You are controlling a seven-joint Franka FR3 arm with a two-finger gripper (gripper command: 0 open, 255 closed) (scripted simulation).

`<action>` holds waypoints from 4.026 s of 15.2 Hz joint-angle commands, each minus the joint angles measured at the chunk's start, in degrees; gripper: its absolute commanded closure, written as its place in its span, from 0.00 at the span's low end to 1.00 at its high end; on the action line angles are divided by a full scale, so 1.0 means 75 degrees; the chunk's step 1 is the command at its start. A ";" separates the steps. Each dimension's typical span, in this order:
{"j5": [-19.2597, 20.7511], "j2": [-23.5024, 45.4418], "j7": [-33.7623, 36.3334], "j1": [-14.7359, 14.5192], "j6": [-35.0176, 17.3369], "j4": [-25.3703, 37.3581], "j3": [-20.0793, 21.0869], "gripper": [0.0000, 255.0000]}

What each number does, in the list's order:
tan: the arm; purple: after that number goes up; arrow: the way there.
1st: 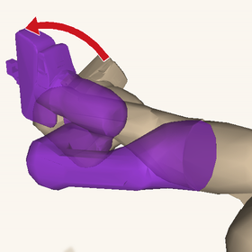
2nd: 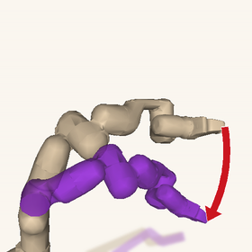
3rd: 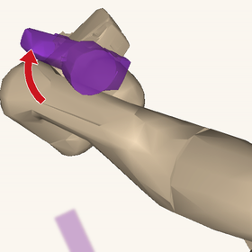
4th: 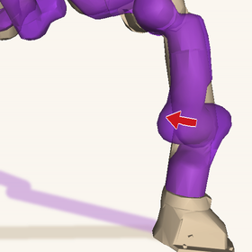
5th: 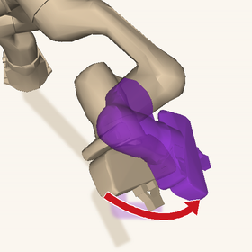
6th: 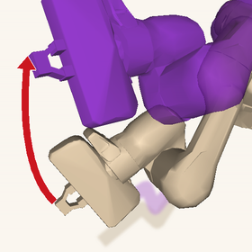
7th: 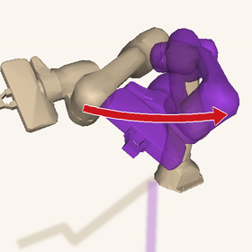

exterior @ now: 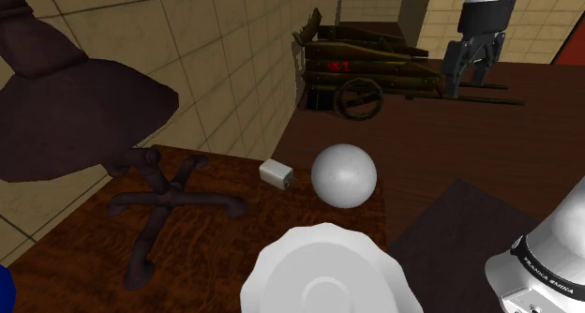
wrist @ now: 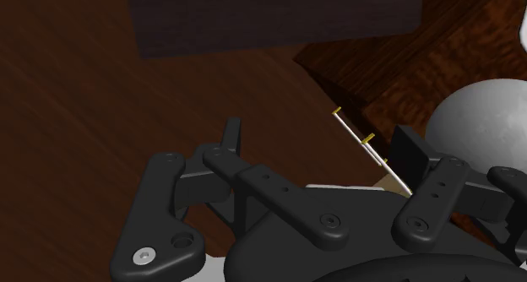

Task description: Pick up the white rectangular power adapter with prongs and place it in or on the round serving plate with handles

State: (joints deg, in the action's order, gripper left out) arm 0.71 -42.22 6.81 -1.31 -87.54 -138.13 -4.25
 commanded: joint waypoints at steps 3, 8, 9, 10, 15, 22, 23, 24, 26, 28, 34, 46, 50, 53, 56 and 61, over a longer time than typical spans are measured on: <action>-0.0165 0.0269 0.0174 -0.0150 -0.0411 -0.0069 0.0221 0.00; -0.0509 0.1085 0.0586 -0.0507 -0.1427 -0.0080 0.0768 0.00; -0.0564 0.1270 0.0666 -0.0572 -0.1625 -0.0054 0.0877 0.00; -0.0613 0.1462 0.0747 -0.0636 -0.1821 -0.0019 0.0985 0.00; -0.0759 0.2507 0.1157 -0.0919 -0.2746 0.0296 0.1514 0.00; -0.0615 0.4150 0.1816 -0.1235 -0.3825 0.1108 0.2197 0.00; -0.0556 0.4398 0.1922 -0.1278 -0.3952 0.1259 0.2285 0.00; -0.0486 0.4648 0.2031 -0.1321 -0.4072 0.1418 0.2369 0.00; -0.0318 0.5157 0.2260 -0.1414 -0.4287 0.1761 0.2523 0.00; -0.0113 0.5676 0.2498 -0.1518 -0.4468 0.2139 0.2659 0.00; 0.0644 0.7277 0.3215 -0.1960 -0.4784 0.3489 0.2895 0.00; 0.0901 0.7834 0.3397 -0.2059 -0.5467 0.3345 0.2835 0.00; 0.0901 0.7833 0.3397 -0.2058 -0.5466 0.3345 0.2835 0.00; 0.0901 0.7833 0.3397 -0.2058 -0.5466 0.3345 0.2835 1.00; 0.0899 0.7830 0.3398 -0.2060 -0.5458 0.3349 0.2836 1.00; 0.0875 0.7776 0.3378 -0.2052 -0.5380 0.3377 0.2844 1.00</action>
State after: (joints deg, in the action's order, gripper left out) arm 7.39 16.30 32.24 -16.73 -128.22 -112.87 17.02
